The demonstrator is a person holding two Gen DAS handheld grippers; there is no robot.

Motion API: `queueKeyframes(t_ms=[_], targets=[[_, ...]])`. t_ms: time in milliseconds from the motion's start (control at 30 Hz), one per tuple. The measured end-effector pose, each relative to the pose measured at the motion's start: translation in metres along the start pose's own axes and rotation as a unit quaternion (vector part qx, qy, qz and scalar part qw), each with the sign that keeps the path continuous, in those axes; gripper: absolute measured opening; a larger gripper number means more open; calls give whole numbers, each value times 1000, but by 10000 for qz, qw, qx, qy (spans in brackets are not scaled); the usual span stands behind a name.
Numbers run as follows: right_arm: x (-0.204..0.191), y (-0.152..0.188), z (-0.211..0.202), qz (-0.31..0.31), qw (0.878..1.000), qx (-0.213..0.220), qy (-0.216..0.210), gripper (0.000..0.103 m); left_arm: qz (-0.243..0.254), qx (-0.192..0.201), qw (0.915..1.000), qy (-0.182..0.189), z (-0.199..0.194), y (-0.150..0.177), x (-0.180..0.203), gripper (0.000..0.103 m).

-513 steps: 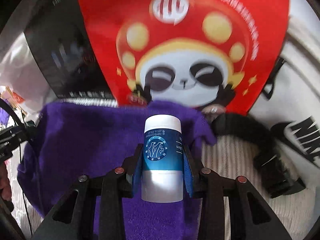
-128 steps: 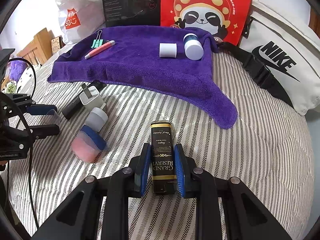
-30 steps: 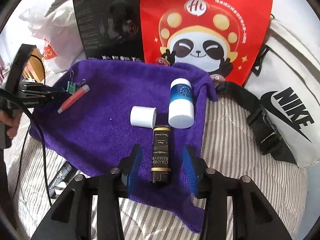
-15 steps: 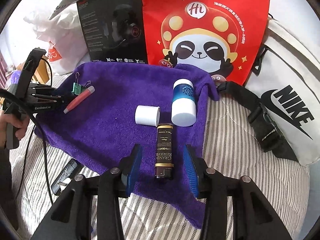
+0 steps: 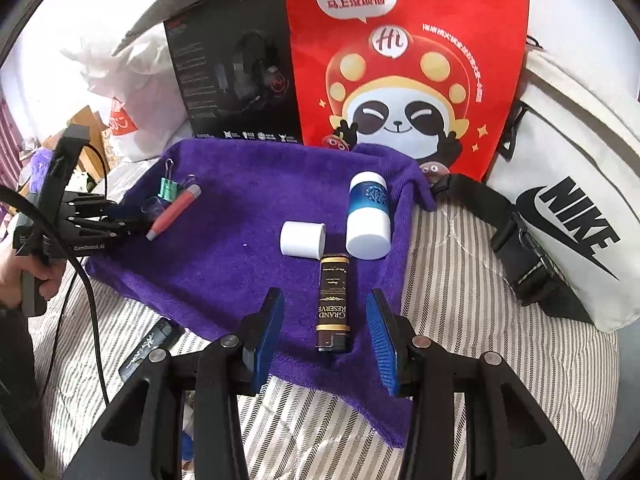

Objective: Organize rigid objects
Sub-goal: 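Release the disc beside the clip with the left tool while the right tool withdraws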

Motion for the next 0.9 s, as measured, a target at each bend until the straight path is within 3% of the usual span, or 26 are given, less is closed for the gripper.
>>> queueKeyframes(t_ms=[167, 533, 900], targets=[[-4, 0, -5, -2, 9999, 62, -142, 43, -130, -35, 9998, -141, -15, 5, -5, 35], [-4, 8, 1, -63, 9998, -56, -204, 43, 14, 314, 9992, 258, -72, 28, 40, 39], [16, 32, -15, 386, 9987, 121, -307, 43, 183, 272, 9988, 366, -76, 52, 77, 39]])
Point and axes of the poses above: each gripper's, at about its wrist camera, not at the fingertips, and z roughly the way its jaws point, x to its right, y to its underside, the point moved 8 cm from there along z, roughly the way its jaws point, and after that the axes turned 6 degrees about -y, right-handed, at the moved point
